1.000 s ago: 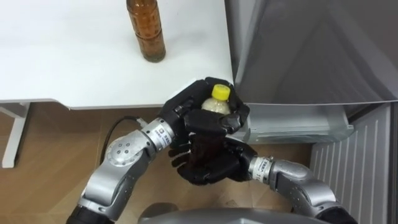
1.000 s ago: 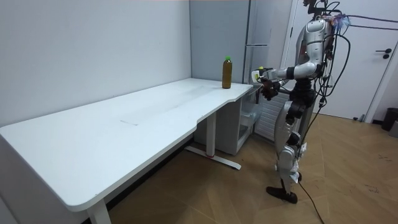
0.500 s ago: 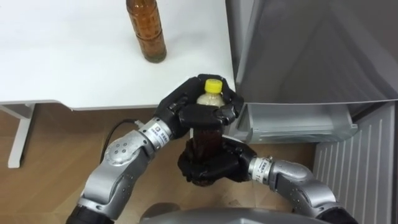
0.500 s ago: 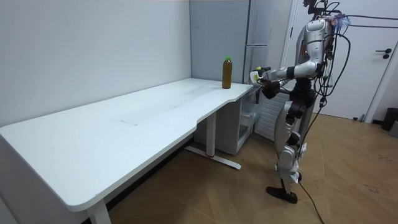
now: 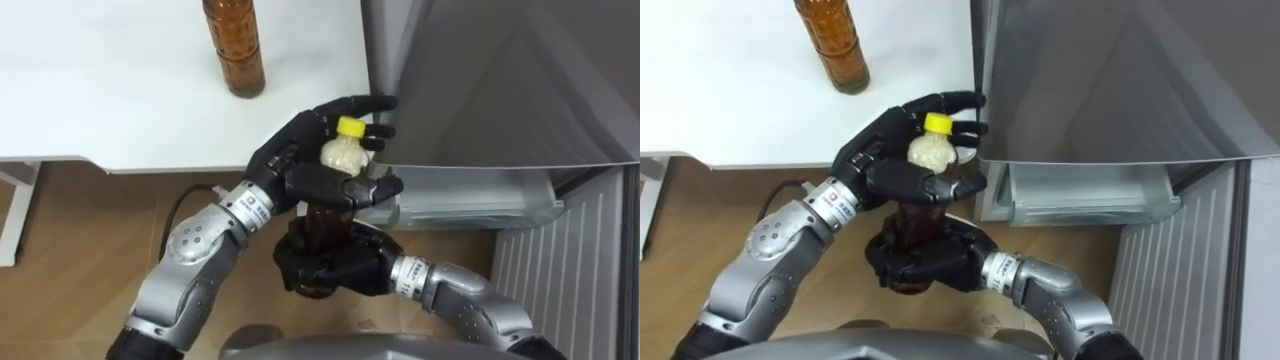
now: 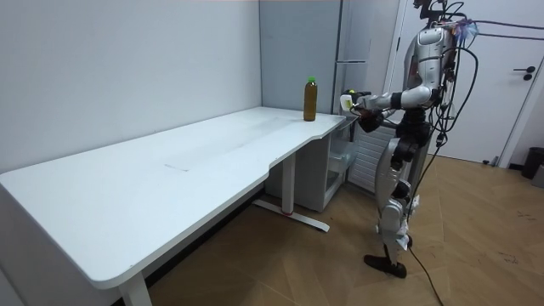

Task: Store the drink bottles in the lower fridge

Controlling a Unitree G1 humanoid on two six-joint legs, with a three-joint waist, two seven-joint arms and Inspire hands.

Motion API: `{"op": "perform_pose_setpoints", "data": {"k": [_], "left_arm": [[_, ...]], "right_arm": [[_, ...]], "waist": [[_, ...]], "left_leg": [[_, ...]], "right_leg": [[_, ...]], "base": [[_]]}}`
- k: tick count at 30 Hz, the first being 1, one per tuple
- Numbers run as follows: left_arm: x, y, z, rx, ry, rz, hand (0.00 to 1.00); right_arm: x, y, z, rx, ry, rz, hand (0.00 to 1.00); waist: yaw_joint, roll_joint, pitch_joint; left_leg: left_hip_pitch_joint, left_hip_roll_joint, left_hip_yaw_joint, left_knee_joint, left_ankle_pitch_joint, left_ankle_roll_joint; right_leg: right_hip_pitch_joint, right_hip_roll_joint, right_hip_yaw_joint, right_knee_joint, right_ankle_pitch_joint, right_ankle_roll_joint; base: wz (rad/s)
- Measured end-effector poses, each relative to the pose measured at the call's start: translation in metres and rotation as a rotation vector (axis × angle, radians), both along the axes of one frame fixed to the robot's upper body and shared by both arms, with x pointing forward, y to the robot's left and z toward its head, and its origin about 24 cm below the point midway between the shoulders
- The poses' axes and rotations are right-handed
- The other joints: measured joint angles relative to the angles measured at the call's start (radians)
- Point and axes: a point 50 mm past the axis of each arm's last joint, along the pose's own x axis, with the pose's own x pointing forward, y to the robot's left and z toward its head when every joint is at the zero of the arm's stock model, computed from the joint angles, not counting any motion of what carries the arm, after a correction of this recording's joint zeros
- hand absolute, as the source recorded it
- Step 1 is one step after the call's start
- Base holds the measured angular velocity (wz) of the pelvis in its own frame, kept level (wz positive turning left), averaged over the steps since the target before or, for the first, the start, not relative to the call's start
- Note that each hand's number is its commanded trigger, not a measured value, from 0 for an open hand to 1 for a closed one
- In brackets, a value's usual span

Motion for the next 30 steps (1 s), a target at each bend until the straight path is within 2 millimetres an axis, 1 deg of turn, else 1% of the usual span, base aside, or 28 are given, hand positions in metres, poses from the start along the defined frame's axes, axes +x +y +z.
{"op": "perform_pose_setpoints", "data": {"k": [3,5,7,9,15,20,26,30], "left_arm": [[0.002,0.001,0.007,-0.008,-0.032,0.009,0.00],[0.003,0.002,0.019,-0.024,-0.082,0.012,0.00],[0.004,0.001,0.038,-0.067,-0.169,0.014,0.00],[0.003,-0.002,0.050,-0.119,-0.224,0.012,0.00],[0.000,-0.004,0.070,-0.156,-0.312,-0.011,0.00],[0.000,-0.001,0.081,-0.169,-0.367,0.006,0.00],[-0.006,0.020,0.120,-0.189,-0.576,0.095,0.00],[-0.009,0.030,0.140,-0.199,-0.682,0.134,0.00]], "right_arm": [[0.000,-0.001,0.000,-0.002,-0.008,-0.005,1.00],[0.001,-0.004,0.000,-0.001,-0.012,-0.008,1.00],[0.001,-0.006,0.000,0.001,-0.010,-0.009,1.00],[-0.001,-0.007,-0.001,0.001,-0.005,-0.009,1.00],[-0.010,-0.013,-0.006,-0.013,0.021,-0.001,1.00],[-0.010,-0.016,-0.006,-0.015,0.031,-0.013,1.00],[-0.012,-0.020,-0.009,-0.047,0.029,-0.011,1.00],[-0.017,-0.027,-0.011,-0.053,0.044,-0.048,1.00]], "waist": [[-0.002,0.006,-0.0001],[-0.002,0.009,0.0015],[-0.002,0.012,0.0008],[-0.001,0.014,0.0009],[-0.002,0.018,-0.0012],[0.003,0.019,-0.0014],[0.007,0.022,-0.0012],[0.033,0.022,-0.0012]], "left_leg": [[0.003,0.000,0.000,0.000,0.000,0.000],[0.003,0.000,0.000,0.000,0.000,0.000],[0.004,0.000,0.000,0.000,0.000,0.000],[0.004,0.000,0.001,0.000,0.000,0.000],[-0.004,0.000,-0.004,0.002,0.000,0.000],[0.005,0.000,-0.003,0.003,0.000,0.000],[0.007,0.000,-0.002,0.002,0.000,0.000],[0.025,-0.001,-0.003,-0.002,0.000,0.000]], "right_leg": [[0.002,0.000,0.000,0.002,0.000,0.000],[0.002,0.000,0.000,0.002,0.000,0.000],[0.002,0.000,0.000,0.004,0.000,0.000],[0.002,-0.001,0.000,0.004,0.000,0.000],[0.001,0.000,-0.001,0.004,0.000,0.000],[0.005,0.000,0.000,0.005,0.000,0.000],[0.006,-0.001,0.001,0.004,0.000,0.000],[0.025,0.000,0.001,0.002,-0.001,0.001]], "base": [[0.00],[0.00],[0.00],[0.00],[0.02],[0.00],[0.00],[0.00]]}}
